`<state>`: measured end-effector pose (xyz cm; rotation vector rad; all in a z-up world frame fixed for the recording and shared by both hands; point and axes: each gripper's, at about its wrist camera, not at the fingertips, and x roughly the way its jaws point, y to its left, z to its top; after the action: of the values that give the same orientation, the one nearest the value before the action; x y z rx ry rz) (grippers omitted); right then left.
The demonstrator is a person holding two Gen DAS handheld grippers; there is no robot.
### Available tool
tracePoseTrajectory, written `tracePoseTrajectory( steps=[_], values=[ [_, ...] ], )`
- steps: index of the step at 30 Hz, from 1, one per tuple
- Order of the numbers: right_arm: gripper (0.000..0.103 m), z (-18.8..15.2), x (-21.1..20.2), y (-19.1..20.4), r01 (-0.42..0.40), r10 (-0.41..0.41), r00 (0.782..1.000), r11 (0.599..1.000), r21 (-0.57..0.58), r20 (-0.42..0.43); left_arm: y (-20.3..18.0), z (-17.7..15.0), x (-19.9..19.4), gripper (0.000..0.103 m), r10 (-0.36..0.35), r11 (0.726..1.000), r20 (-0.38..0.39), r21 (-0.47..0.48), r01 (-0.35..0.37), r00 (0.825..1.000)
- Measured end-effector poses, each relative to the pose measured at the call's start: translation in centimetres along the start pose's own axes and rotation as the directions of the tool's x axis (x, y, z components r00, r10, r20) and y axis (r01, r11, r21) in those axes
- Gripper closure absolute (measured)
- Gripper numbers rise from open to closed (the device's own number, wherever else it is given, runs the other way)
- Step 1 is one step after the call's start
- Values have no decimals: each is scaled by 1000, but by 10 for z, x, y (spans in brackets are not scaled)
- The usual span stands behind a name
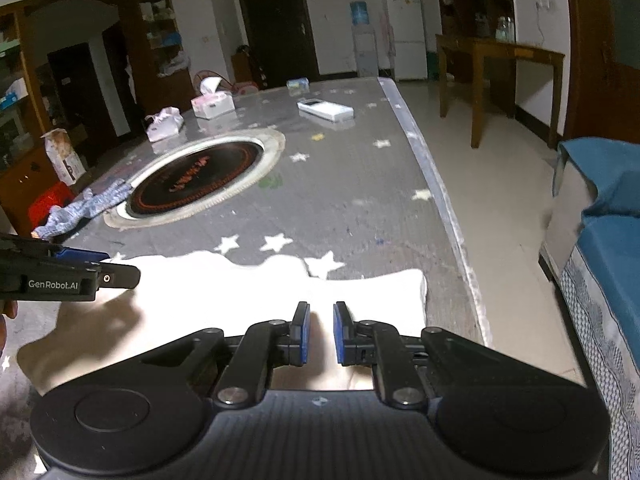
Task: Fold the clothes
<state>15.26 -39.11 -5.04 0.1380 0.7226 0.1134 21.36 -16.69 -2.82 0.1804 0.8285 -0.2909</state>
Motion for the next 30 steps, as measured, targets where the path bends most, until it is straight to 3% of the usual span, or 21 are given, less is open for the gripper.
tracePoseTrajectory(
  steps=[8, 11, 16, 22, 30],
  values=[
    [90, 0, -1, 1, -1, 1, 1000, 1000, -15, -3, 1, 2, -3, 56, -11, 1000, 10, -1, 11, 1000],
    [83, 1, -9, 5, -18, 18, 1000, 1000, -22, 3, -2, 1, -13, 56, -21, 1000, 30, 11, 21, 999],
    [82, -3, -27, 13, -75, 74, 997, 996, -51, -7, -9, -7, -30, 56, -32, 998, 55, 46, 30, 998],
    [82, -17, -45, 26, -116, 114, 993, 990, -81, -28, -19, -23, -55, 56, -79, 993, 78, 94, 72, 994],
    [80, -45, -69, 38, -116, 113, 993, 986, -124, -28, -32, -55, -69, 56, -129, 984, 49, 128, 122, 990]
  ],
)
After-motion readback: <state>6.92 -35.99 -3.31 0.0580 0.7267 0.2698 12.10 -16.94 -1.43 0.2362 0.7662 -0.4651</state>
